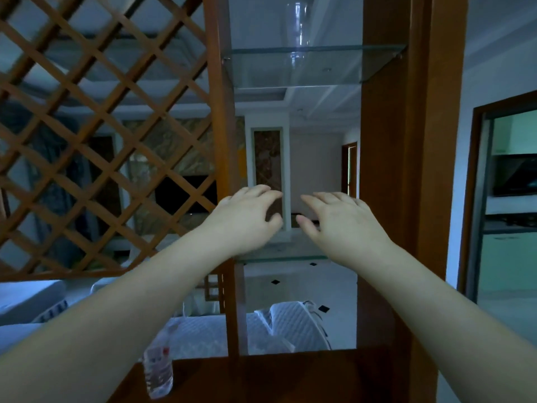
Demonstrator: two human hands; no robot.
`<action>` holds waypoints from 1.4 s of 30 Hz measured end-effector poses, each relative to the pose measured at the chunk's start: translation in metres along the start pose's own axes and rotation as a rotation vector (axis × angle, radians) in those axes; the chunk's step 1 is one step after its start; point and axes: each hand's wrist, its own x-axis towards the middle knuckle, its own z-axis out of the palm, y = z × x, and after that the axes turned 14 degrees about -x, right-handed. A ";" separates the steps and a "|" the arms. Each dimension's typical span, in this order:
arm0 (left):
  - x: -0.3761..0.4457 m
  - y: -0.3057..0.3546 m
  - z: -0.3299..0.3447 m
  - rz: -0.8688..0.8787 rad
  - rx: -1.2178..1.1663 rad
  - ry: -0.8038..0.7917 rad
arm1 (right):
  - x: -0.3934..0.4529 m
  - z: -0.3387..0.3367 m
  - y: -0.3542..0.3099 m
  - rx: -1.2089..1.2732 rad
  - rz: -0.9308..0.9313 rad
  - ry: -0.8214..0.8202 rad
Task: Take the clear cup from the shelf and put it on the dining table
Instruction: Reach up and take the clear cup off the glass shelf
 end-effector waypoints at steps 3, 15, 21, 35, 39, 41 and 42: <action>0.016 -0.016 -0.016 0.068 0.000 0.067 | 0.026 -0.008 -0.005 -0.004 0.017 0.067; 0.071 -0.016 -0.035 0.221 -0.013 0.247 | 0.105 -0.034 0.019 0.073 -0.001 0.222; 0.092 0.005 -0.066 0.219 -0.065 0.340 | 0.137 -0.058 0.045 0.199 -0.011 0.293; 0.146 0.028 -0.123 0.203 -0.169 0.667 | 0.200 -0.107 0.072 0.332 -0.028 0.494; 0.169 0.025 -0.137 0.241 -0.318 0.607 | 0.230 -0.111 0.081 0.390 0.056 0.498; 0.178 0.025 -0.143 0.253 -0.348 0.578 | 0.246 -0.116 0.083 0.410 0.096 0.480; 0.182 0.024 -0.147 0.248 -0.362 0.572 | 0.254 -0.119 0.084 0.431 0.116 0.460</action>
